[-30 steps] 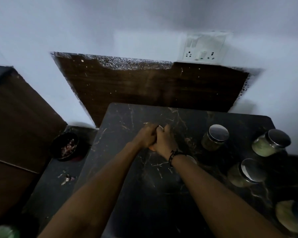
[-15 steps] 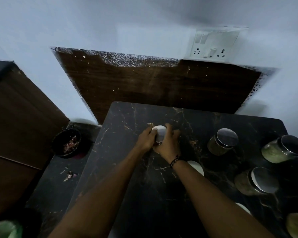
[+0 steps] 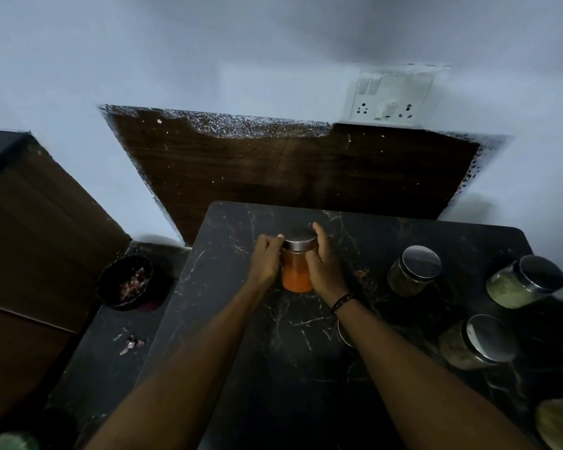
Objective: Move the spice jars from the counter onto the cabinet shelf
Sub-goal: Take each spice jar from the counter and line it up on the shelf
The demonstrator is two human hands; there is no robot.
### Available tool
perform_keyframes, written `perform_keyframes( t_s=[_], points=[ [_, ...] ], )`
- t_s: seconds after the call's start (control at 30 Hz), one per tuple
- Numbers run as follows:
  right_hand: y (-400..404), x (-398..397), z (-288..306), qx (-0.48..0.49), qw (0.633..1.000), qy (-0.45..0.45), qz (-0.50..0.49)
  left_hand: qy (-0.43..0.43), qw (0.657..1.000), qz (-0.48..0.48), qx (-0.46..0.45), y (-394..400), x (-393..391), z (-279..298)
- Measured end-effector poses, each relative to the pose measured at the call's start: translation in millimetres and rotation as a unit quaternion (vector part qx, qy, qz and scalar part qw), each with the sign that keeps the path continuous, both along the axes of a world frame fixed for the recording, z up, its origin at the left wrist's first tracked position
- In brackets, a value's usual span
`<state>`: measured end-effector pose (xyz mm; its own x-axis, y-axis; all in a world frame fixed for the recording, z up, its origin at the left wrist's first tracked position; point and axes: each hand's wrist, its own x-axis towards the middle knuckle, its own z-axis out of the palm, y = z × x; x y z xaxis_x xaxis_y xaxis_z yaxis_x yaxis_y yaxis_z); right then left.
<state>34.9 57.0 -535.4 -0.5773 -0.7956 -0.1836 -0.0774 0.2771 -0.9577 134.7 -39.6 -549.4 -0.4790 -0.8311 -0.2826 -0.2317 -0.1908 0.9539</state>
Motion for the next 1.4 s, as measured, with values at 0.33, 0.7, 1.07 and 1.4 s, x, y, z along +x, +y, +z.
perform_keyframes(
  t_s=[0.33, 0.7, 1.07, 1.4],
  points=[
    [2, 3, 19, -0.067, 0.989, -0.126, -0.034, 0.079, 0.994, -0.075, 0.03, 14, 1, 29],
    [10, -1, 36, -0.09, 0.983, -0.144, -0.075, 0.172, 0.975, -0.071, 0.121, 28, 4, 43],
    [3, -7, 100, -0.168, 0.977, -0.121, -0.054, 0.224, 0.971, -0.065, 0.053, 20, -10, 110],
    [-18, -33, 258, -0.304, 0.951, -0.005, -0.05, 0.326, 0.94, -0.077, -0.058, 4, -36, 281]
  ],
)
